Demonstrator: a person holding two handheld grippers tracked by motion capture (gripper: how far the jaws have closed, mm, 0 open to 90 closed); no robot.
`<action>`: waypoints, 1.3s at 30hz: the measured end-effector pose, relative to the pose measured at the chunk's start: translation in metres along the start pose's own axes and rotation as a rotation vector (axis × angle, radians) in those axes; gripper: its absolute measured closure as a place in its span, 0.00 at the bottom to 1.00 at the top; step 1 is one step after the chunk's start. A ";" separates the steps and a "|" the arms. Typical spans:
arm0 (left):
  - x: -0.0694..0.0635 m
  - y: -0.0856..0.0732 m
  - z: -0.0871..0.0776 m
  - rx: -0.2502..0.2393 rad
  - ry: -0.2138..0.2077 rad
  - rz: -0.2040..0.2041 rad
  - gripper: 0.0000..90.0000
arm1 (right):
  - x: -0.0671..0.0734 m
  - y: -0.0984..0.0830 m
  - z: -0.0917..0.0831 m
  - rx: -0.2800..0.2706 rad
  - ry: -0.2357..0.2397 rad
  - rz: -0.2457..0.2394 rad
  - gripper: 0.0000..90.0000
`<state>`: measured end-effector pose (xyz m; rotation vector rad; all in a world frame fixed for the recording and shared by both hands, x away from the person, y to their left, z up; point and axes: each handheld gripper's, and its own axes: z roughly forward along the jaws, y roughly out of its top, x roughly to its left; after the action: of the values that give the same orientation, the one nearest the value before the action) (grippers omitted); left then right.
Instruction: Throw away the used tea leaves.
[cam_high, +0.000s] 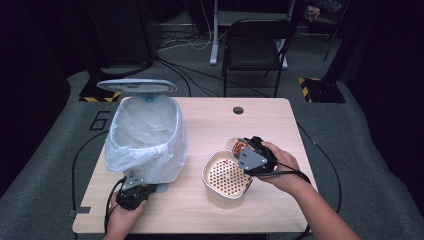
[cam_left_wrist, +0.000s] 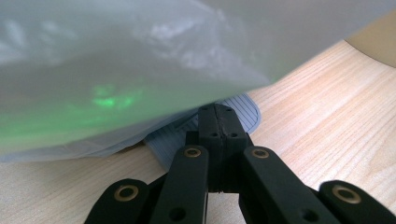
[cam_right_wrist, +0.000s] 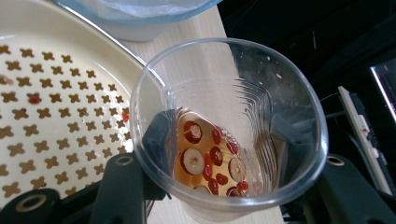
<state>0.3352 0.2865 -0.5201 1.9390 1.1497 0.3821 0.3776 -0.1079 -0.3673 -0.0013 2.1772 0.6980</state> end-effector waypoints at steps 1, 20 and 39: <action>0.000 0.000 0.000 -0.001 -0.003 0.000 1.00 | 0.000 0.000 0.000 0.000 0.000 0.000 0.54; 0.000 0.000 0.000 0.002 0.000 -0.002 1.00 | 0.019 0.005 0.008 0.099 -0.055 -0.253 0.55; 0.001 0.000 0.000 0.003 -0.001 -0.002 1.00 | 0.033 0.011 0.014 0.150 -0.103 -0.483 0.56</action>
<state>0.3356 0.2869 -0.5200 1.9405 1.1516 0.3787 0.3635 -0.0847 -0.3923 -0.3910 2.0149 0.2539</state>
